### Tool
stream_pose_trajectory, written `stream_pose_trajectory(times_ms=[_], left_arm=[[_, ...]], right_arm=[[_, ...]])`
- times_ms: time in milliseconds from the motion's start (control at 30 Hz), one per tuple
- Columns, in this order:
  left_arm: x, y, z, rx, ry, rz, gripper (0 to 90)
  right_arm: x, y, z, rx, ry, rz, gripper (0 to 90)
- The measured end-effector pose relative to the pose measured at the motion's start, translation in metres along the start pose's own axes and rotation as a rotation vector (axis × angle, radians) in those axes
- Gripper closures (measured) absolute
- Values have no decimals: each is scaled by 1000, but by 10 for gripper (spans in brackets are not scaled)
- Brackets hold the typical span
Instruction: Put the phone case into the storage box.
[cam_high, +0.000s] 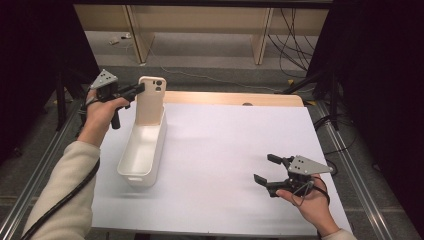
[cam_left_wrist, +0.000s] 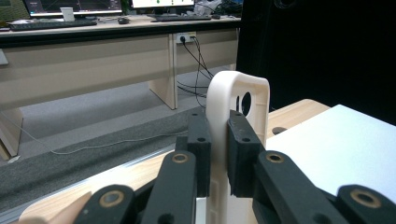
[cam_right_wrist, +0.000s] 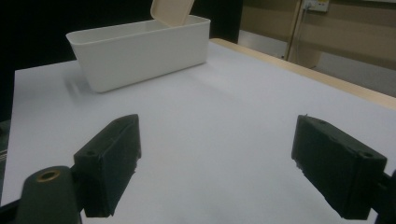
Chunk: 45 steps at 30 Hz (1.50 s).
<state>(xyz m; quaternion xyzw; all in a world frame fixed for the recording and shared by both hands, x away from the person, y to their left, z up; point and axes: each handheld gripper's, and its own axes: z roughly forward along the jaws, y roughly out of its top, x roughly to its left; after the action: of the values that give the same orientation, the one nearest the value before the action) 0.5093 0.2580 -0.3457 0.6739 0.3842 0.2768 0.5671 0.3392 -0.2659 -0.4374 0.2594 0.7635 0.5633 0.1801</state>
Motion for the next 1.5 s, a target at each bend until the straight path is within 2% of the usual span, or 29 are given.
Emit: stream_pose_trajectory(times_ms=[333, 400, 433, 467, 500, 600, 633, 933, 967, 1500], left_arm=[[3, -4, 3, -6, 7, -6, 813], [3, -4, 3, -6, 6, -9, 813], [3, -4, 4, -7, 6, -8, 813], [3, -4, 4, -7, 6, -8, 813], [4, -5, 4, -8, 8, -10, 813], [4, -5, 4, -12, 7, -11, 813], [4, -5, 5, -13, 7, -11, 813], [5, -5, 6, -11, 11, -11, 813], [5, -5, 6, -10, 10, -11, 813], [7, -10, 11, -6, 14, -18, 812]], right_arm=[[0, 0, -1, 17, -12, -12, 170], [0, 0, -2, 26, -12, -4, 170], [1, 1, -3, 51, -11, 4, 170], [1, 1, -3, 51, -11, 4, 170], [0, 0, -1, 17, -13, -13, 170], [0, 0, -2, 18, -8, -4, 170], [0, 0, 0, 1, 1, 0, 170], [0, 1, -1, 10, -11, -8, 170], [1, 0, 0, -3, -16, -11, 170], [0, 1, -1, 8, -9, -10, 170]])
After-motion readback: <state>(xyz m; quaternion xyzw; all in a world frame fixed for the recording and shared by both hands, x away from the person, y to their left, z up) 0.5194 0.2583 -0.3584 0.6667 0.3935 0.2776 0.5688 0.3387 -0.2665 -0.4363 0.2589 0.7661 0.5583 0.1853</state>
